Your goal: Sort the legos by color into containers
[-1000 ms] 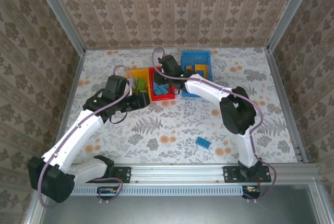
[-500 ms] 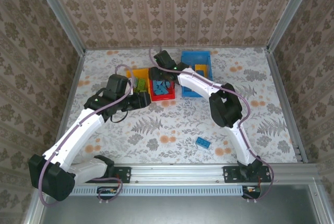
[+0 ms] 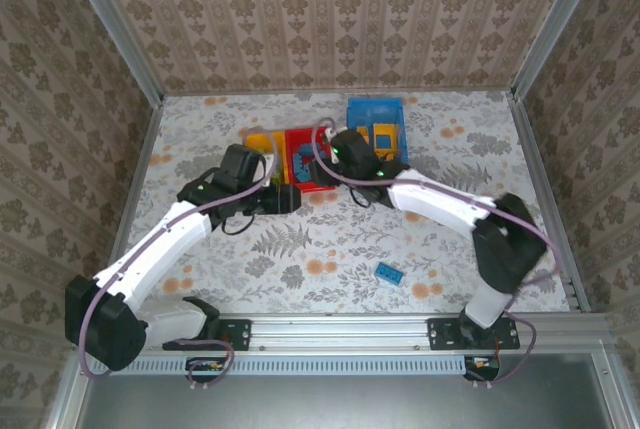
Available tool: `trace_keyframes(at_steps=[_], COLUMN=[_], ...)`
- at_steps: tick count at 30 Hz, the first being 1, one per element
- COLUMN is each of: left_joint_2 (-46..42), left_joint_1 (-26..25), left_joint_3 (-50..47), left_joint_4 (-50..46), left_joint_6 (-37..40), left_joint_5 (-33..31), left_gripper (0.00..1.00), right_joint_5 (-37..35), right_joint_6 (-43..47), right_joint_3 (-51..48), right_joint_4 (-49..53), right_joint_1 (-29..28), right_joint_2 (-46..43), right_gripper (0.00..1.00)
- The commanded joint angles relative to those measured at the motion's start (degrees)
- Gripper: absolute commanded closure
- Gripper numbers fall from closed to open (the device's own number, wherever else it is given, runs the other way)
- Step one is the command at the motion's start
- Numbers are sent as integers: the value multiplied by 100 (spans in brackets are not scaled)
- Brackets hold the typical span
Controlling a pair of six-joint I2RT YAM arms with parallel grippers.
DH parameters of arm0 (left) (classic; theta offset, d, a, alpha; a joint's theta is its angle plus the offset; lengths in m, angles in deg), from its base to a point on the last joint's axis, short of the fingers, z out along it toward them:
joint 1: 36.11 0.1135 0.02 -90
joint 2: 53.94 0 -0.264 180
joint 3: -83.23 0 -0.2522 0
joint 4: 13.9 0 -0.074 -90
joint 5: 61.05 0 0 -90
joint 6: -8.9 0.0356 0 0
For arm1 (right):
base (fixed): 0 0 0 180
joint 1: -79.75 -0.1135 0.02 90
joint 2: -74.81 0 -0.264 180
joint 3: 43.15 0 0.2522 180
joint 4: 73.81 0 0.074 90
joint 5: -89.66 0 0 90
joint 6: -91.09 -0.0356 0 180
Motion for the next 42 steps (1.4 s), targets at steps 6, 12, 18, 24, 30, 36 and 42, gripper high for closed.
trace_keyframes(at_steps=[6, 12, 18, 24, 30, 36, 42], left_joint_2=[184, 66, 84, 39, -109, -411, -527], left_joint_1=[-828, -1024, -1139, -1172, -1200, -1206, -1214], left_joint_3=[-479, -763, -754, -754, -808, -1027, -1045], left_joint_4=[154, 427, 296, 320, 339, 405, 367], left_joint_6=[1161, 1274, 1340, 1209, 1042, 769, 673], left_joint_5=[457, 622, 608, 519, 424, 430, 400], left_gripper=[34, 34, 34, 34, 33, 34, 34], right_joint_5=[-583, -491, -693, -803, -737, -358, -30], right_joint_6=[-470, -1583, -1917, -1657, -1571, -1498, -1563], right_joint_3=[-1860, -2338, -2452, -2368, -2446, -2436, -2474], right_joint_4=[2338, 3990, 4176, 4110, 3844, 3410, 3305], right_joint_1=[-474, -1140, -1506, -1517, -1385, -978, -519], right_joint_2=[-2644, -3091, -2503, -1894, -1534, -1046, -975], right_gripper=[27, 22, 16, 9, 9, 27, 42])
